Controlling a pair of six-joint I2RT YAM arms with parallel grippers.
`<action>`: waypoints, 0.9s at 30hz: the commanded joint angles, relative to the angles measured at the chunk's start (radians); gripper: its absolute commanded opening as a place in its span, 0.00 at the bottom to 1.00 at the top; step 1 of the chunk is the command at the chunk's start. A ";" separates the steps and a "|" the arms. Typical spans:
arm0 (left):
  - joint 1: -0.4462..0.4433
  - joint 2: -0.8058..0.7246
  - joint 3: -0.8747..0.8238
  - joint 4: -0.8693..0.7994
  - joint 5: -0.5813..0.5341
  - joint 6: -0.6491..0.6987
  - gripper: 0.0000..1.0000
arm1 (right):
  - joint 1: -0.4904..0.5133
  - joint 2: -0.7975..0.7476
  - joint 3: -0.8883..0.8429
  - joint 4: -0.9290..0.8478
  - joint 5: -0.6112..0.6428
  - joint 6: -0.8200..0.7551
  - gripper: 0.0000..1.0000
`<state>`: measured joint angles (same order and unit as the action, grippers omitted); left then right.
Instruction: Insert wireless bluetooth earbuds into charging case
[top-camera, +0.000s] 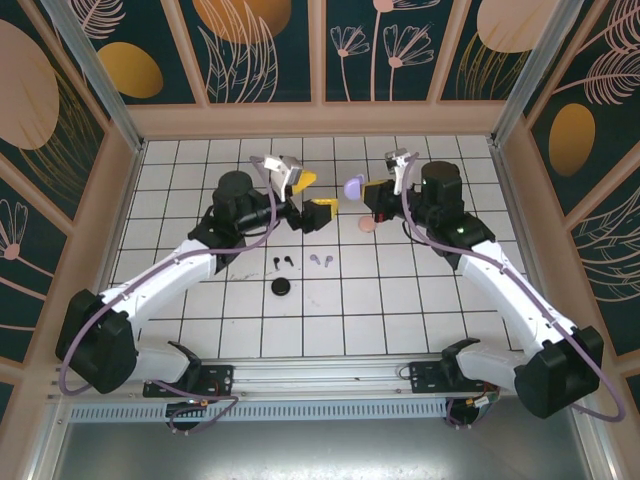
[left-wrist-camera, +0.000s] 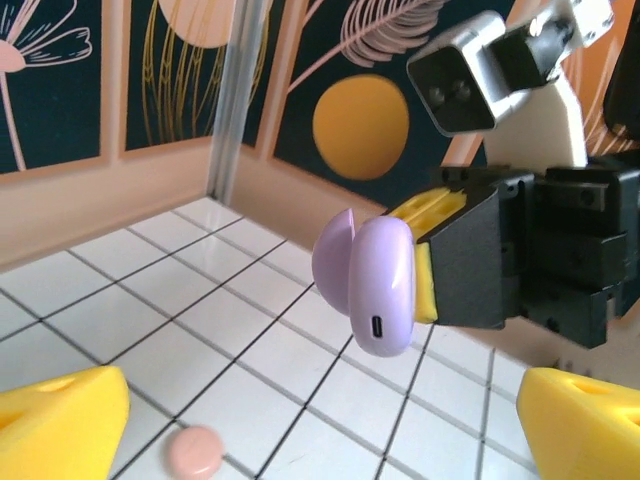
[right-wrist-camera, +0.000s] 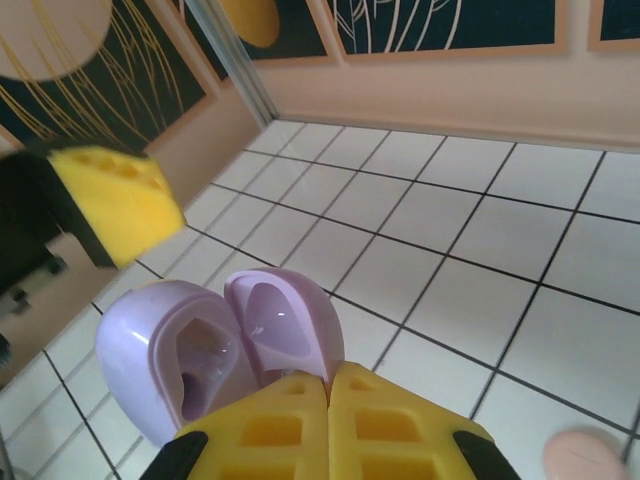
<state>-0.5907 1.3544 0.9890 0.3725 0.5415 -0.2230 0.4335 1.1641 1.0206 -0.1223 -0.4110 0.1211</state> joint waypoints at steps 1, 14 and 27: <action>0.008 0.010 0.125 -0.284 0.036 0.210 0.99 | -0.006 0.009 0.072 -0.115 0.041 -0.137 0.00; 0.012 0.250 0.577 -0.952 0.087 0.543 0.96 | 0.108 -0.020 0.076 -0.187 0.363 -0.358 0.00; 0.011 0.351 0.700 -1.094 0.165 0.600 0.82 | 0.207 0.012 0.097 -0.199 0.445 -0.391 0.00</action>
<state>-0.5869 1.6833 1.6478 -0.6670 0.6617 0.3386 0.6239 1.1717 1.0790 -0.3111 0.0040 -0.2527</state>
